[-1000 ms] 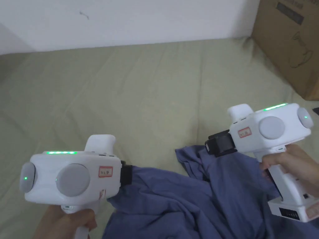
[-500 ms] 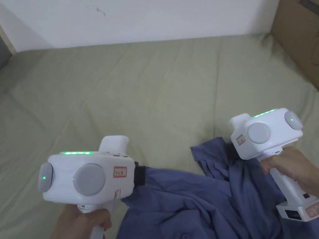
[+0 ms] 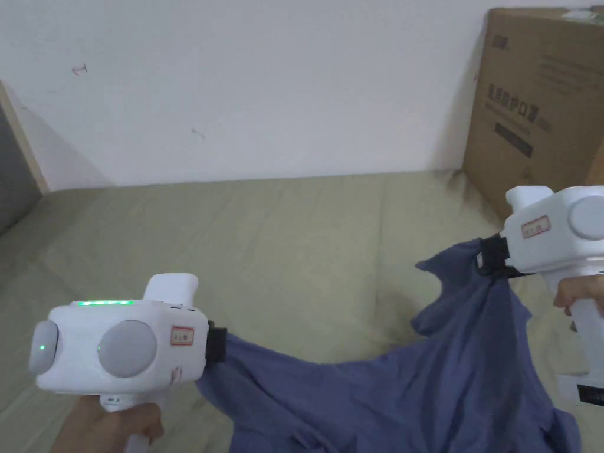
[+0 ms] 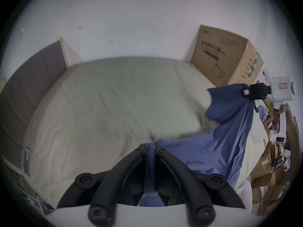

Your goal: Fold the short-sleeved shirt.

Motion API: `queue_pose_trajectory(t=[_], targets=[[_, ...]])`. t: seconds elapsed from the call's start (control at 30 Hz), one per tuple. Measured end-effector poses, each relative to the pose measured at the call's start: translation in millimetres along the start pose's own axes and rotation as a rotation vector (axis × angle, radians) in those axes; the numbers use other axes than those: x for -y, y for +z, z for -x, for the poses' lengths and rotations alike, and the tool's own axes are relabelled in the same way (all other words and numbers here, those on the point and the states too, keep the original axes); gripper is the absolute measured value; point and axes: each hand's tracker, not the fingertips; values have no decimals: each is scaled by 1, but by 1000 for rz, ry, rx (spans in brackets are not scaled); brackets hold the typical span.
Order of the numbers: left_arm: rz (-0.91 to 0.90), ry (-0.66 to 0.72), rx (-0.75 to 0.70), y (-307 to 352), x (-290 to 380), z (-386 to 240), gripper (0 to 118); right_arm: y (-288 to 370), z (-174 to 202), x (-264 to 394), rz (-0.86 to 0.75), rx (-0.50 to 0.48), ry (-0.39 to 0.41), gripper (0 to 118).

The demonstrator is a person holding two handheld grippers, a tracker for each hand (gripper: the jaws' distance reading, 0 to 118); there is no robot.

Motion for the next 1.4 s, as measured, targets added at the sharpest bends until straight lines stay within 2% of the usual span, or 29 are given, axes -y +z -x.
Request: queue_pose_trajectory(t=[0.23,0.33,0.53,0.6,0.7,0.87,1.17,1.4], targets=[[-183,10,-67,94,-33,14,6,141,-30,-30,-223,41,-91,3],[-233,15,-89,131,-48,19,6,186,-38,-33,-276,28,-134,3],[-324,46,-69,181,-80,21,5,239,-39,-39,-338,-13,-175,3],[-346,27,-87,191,-94,19,5,248,-34,-46,-349,-15,-167,3],[-365,9,-109,199,-118,18,5,254,-26,-63,-364,-12,-145,3],[-387,16,-122,199,-166,26,5,247,-19,-105,-393,-30,-161,3],[-427,-7,-164,171,-268,41,5,219,-1,-204,-440,-22,-159,3],[-467,-15,-172,149,-349,50,5,186,-1,-276,-461,-18,-187,3]])
